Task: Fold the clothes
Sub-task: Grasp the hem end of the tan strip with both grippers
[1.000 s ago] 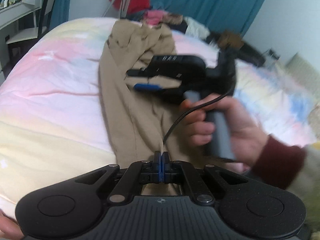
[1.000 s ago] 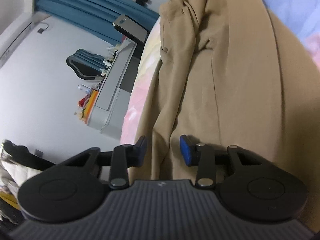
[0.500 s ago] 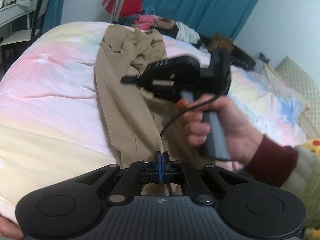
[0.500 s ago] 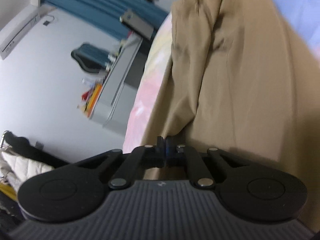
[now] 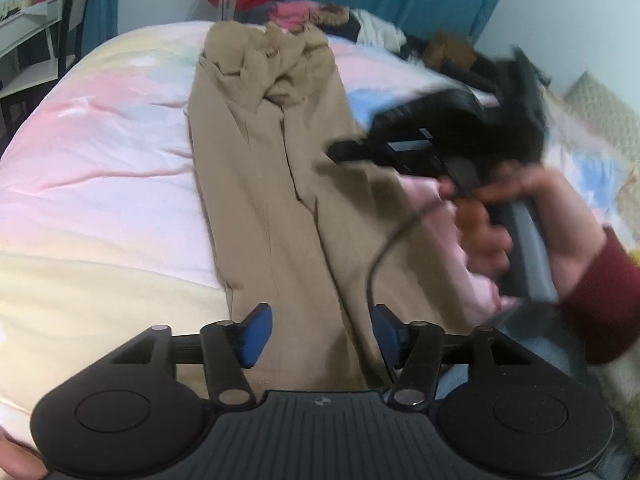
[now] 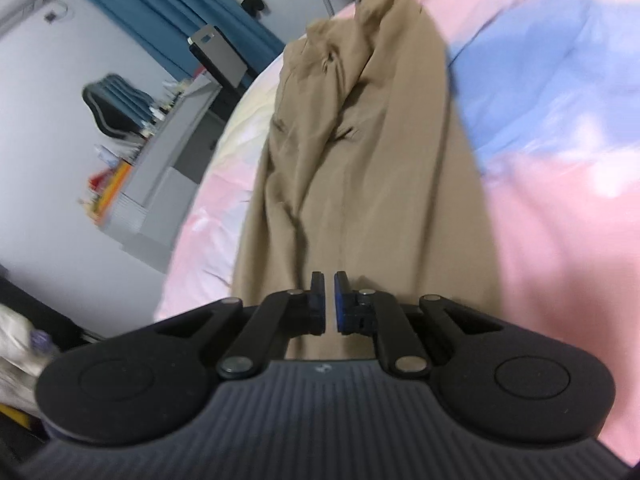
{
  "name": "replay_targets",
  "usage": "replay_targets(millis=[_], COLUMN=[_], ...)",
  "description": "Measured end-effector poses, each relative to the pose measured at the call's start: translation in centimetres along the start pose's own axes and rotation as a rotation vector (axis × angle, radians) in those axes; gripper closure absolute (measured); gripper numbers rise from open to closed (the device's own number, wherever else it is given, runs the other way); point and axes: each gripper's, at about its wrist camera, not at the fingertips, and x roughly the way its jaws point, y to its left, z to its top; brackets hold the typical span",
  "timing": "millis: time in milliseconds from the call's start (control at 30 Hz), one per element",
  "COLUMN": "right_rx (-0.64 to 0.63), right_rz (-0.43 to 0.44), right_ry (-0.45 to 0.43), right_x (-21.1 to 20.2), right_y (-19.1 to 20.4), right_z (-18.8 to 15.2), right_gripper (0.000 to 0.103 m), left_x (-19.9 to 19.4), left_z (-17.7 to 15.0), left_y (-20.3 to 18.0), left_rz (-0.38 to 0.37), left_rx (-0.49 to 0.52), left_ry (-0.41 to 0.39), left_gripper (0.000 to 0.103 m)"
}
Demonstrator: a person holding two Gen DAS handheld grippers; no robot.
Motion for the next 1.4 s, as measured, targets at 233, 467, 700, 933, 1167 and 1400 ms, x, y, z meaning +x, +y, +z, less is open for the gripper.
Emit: replay_targets(millis=[233, 467, 700, 933, 1167, 1400], right_rx=[-0.084, 0.012, 0.056, -0.209, -0.213, -0.162], right_rz=[-0.088, -0.237, -0.160, -0.299, -0.216, -0.066], right_ry=[-0.006, 0.197, 0.351, 0.342, 0.151, -0.040], right_x=[-5.1, -4.5, -4.1, -5.3, -11.3, -17.8], right_y=[0.5, -1.2, -1.1, 2.7, 3.5, 5.3], right_z=[-2.4, -4.6, -6.2, -7.7, -5.7, -2.9], right_gripper=[0.030, 0.029, 0.032, 0.085, 0.089, 0.090], left_x=[0.5, 3.0, 4.5, 3.3, -3.2, -9.3], left_z=[0.8, 1.5, 0.5, 0.0, 0.5, 2.1], left_y=[3.3, 6.9, 6.1, 6.3, 6.8, 5.0], left_rz=[0.032, 0.014, -0.080, -0.081, -0.188, -0.251], left_rx=[-0.184, -0.370, -0.333, -0.340, -0.344, -0.340], left_ry=[0.008, 0.100, 0.208, 0.173, -0.104, -0.264], left_gripper=[0.022, 0.027, 0.053, 0.097, 0.098, 0.098])
